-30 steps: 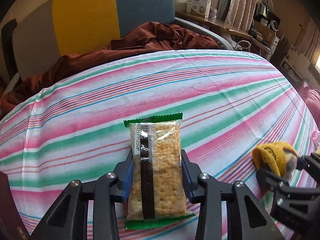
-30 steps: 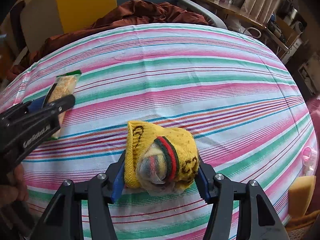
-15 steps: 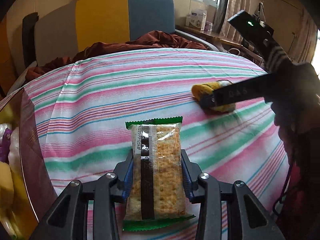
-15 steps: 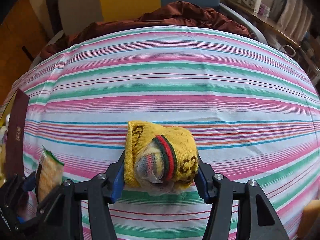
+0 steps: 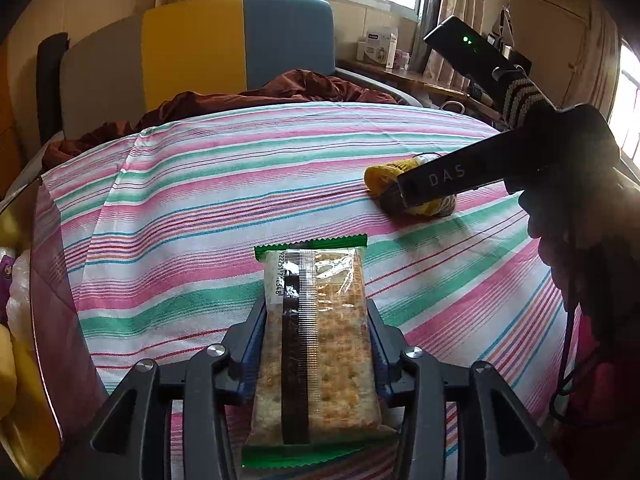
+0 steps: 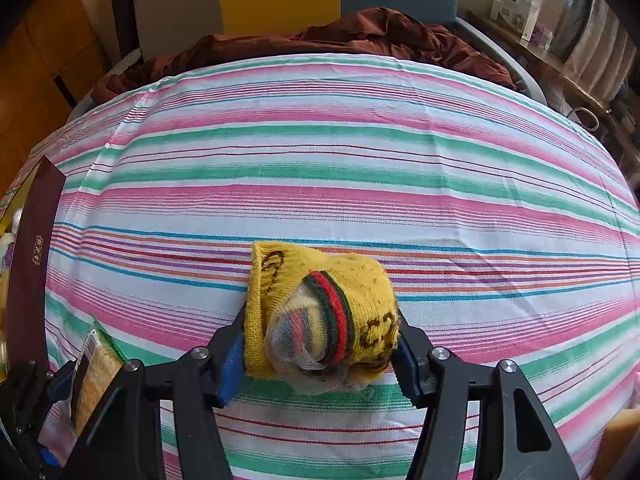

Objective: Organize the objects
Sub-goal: 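Carry the cracker pack into the tray and open the left gripper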

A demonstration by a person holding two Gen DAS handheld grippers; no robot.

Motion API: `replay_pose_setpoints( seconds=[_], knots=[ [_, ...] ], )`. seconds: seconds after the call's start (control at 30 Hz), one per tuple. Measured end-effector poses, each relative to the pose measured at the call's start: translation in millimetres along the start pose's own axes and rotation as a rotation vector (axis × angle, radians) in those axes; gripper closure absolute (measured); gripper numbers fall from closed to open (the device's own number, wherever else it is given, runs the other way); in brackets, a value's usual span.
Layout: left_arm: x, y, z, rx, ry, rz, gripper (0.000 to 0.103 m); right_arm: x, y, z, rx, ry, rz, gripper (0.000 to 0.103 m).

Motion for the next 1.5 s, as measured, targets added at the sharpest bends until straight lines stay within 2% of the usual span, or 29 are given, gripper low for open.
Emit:
replay_pose_setpoints(
  seconds=[0.23,0.33,0.37,0.4,0.43,0.47,1.2,1.37,1.5],
  knots=[
    [0.0,-0.3,1.0,0.008,0.005,-0.004,0.058,-2.5,-3.1,3.0,-0.002,0.015,0.006,0.031],
    [0.2,-0.2,1.1,0.007,0.003,-0.007,0.058,-1.9,-3.1,2.8,0.003,0.018,0.003,0.031],
    [0.6,0.1,1.3,0.004,0.001,-0.008,0.058,-2.0,-2.9,3.3,0.006,0.023,0.004,0.031],
    [0.6,0.0,0.6,0.0,-0.004,-0.008,0.058,-2.2,-2.5,4.8,0.004,0.03,0.002,0.036],
    [0.6,0.0,0.0,-0.006,-0.01,-0.009,0.058,-2.9,-1.6,6.9,0.005,0.039,-0.003,0.046],
    [0.7,-0.2,-0.8,-0.009,-0.013,-0.01,0.058,-3.5,-0.7,8.9,0.004,0.047,-0.008,0.047],
    [2.8,2.2,-4.9,-0.035,-0.041,-0.02,0.058,-6.4,-8.4,11.5,0.036,0.099,-0.018,0.045],
    [0.3,3.8,-4.9,-0.031,-0.041,0.004,0.059,-7.0,-9.3,10.9,0.041,0.11,-0.025,0.046],
    [-0.9,14.3,-3.3,-0.001,-0.005,0.03,0.059,-8.1,-10.1,11.2,0.047,0.118,-0.029,0.046]
  ],
)
Point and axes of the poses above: each gripper's, at about its wrist camera, not at the fingertips, and y roughly against the way its jaws point, z to its left, x to its underside, the point moved 5 cm from there along -y, roughly the way its jaws point, and after that the axes turned 7 degrees about y, right-handed, at the moved point
